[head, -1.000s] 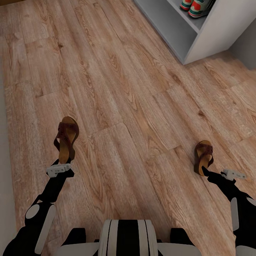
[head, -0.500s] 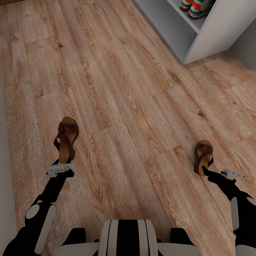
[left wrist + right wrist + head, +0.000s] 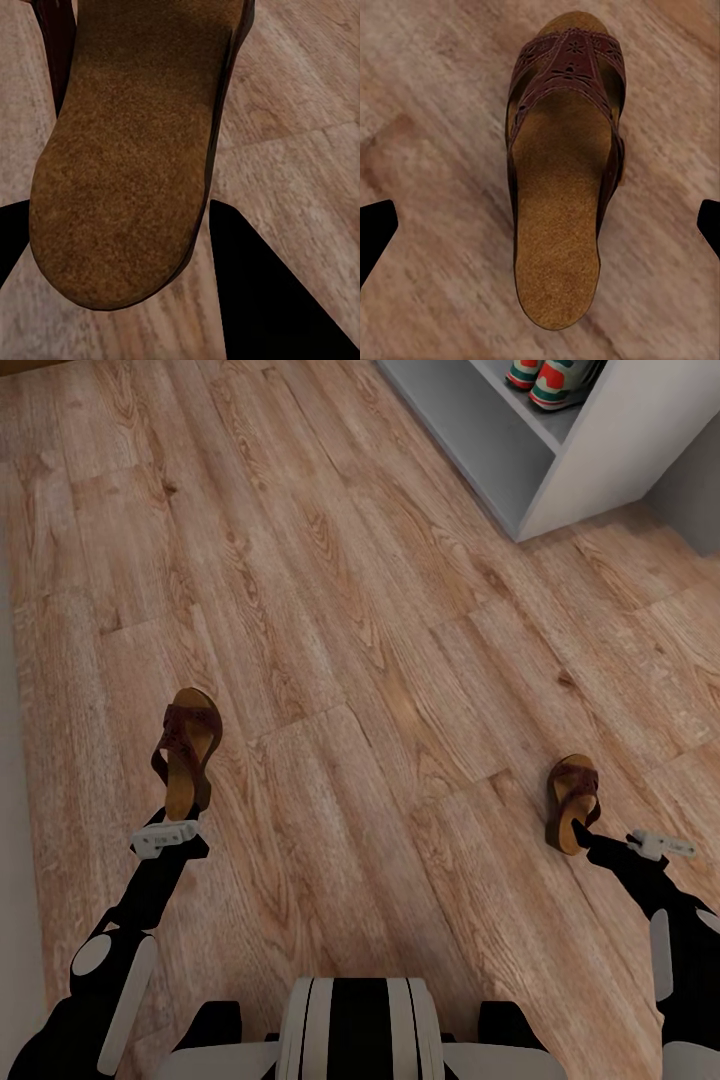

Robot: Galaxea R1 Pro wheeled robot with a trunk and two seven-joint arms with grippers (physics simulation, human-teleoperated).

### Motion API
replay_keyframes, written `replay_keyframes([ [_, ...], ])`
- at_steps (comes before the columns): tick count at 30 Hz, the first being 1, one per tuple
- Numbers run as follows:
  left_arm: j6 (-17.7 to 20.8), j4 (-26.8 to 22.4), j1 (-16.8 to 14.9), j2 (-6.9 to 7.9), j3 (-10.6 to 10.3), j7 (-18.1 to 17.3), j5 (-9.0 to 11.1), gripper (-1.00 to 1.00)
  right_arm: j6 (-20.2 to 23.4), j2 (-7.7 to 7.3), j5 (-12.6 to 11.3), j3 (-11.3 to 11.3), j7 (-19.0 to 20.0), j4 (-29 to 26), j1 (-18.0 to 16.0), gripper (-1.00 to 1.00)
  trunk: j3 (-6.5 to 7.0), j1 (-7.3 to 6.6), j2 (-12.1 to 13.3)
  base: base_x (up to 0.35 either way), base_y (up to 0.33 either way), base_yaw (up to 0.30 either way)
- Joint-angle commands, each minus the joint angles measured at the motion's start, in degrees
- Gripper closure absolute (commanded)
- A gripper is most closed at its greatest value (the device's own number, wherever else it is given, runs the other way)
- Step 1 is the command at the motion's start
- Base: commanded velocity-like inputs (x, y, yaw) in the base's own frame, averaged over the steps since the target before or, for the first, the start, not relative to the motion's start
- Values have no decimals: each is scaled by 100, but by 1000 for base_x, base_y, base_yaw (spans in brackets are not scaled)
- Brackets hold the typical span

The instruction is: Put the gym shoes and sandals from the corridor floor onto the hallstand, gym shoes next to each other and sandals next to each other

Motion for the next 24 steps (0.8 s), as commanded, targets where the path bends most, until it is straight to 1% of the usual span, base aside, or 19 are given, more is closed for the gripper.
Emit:
replay_keyframes([
  [1, -3, 0, 0, 0, 1, -7, -18, 100, -7, -1, 0, -2, -1, 0, -5, -100, 0, 0, 0, 0, 0, 0],
  [5, -3, 0, 0, 0, 1, -8, -18, 100, -27, -18, 0, -11, -3, 1, -16, -100, -2, 0, 0, 0, 0, 1],
  [9, -3, 0, 0, 0, 1, -8, -18, 100, -46, -66, 0, -20, -3, 7, -21, -100, -19, 0, 0, 0, 0, 26],
  [19, -3, 0, -1, 0, 1, -8, -18, 100, -114, -125, -2, -26, -4, 13, -29, -100, -91, 0, 0, 0, 0, 55],
  [24, -3, 0, 0, 0, 1, -8, -18, 100, -136, -157, -10, -28, -4, 112, -36, -100, -132, 0, 0, 0, 0, 64],
])
